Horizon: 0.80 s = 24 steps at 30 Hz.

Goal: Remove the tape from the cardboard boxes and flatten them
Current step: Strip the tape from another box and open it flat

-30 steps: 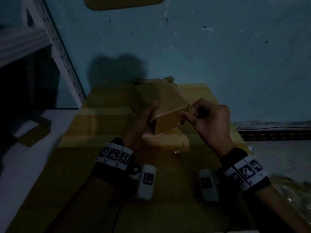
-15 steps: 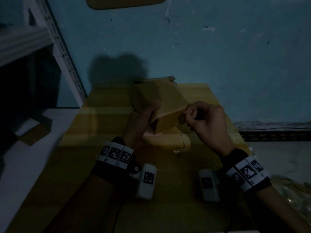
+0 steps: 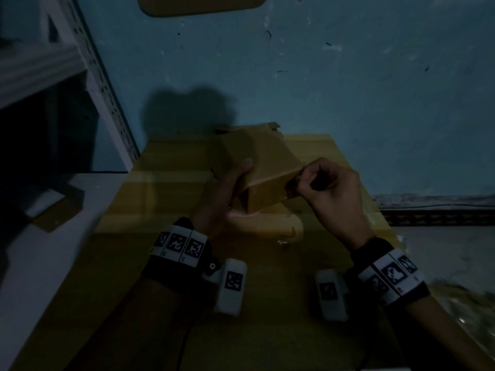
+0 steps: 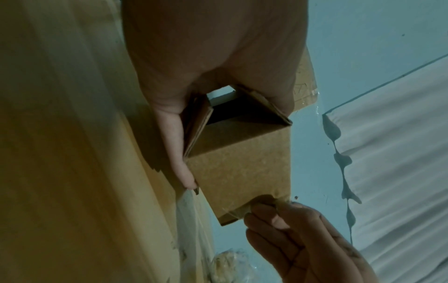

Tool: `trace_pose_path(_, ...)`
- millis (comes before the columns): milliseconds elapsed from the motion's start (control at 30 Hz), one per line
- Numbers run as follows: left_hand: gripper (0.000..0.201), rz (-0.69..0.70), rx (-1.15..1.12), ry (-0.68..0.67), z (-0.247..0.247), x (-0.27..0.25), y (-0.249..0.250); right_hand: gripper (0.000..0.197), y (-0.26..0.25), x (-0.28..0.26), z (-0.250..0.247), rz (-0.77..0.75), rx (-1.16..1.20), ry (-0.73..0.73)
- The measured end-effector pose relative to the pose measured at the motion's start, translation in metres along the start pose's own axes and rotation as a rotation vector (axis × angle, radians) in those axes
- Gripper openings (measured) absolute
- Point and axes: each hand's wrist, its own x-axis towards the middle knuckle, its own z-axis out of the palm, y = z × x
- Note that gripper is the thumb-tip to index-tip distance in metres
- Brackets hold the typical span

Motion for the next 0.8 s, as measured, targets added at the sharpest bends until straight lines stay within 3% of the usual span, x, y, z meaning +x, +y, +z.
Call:
trace_pose_path(67,0.079,0.002,-0.021,-0.018,-0.001,0.001,0.001,0.008,-0.002,0.0,0.0,0.013,0.052,0.01)
trace_pose_path(367,0.034,-0.065,-0.057,-0.147,-0.002,-0.006,0.011,0.022,-0.017,0.0,-0.001,0.067,0.315,-0.027)
trace_pose_path(533,0.053,-0.062,-0.074,-0.199,-0.002,-0.009,0.013,0.022,-0.017,0.001,-0.003,0.131,0.387,-0.056)
trace_pose_path(700,0.038,-0.027,-0.054,-0.173,-0.007,-0.007,0.011,0.014,-0.018,0.0,-0.005,0.108,0.354,-0.116)
trace_pose_path(800,0.058,-0.008,-0.024,-0.142,-0.011,-0.005,0.009,0.022,-0.022,0.0,-0.005,0.117,0.321,-0.113)
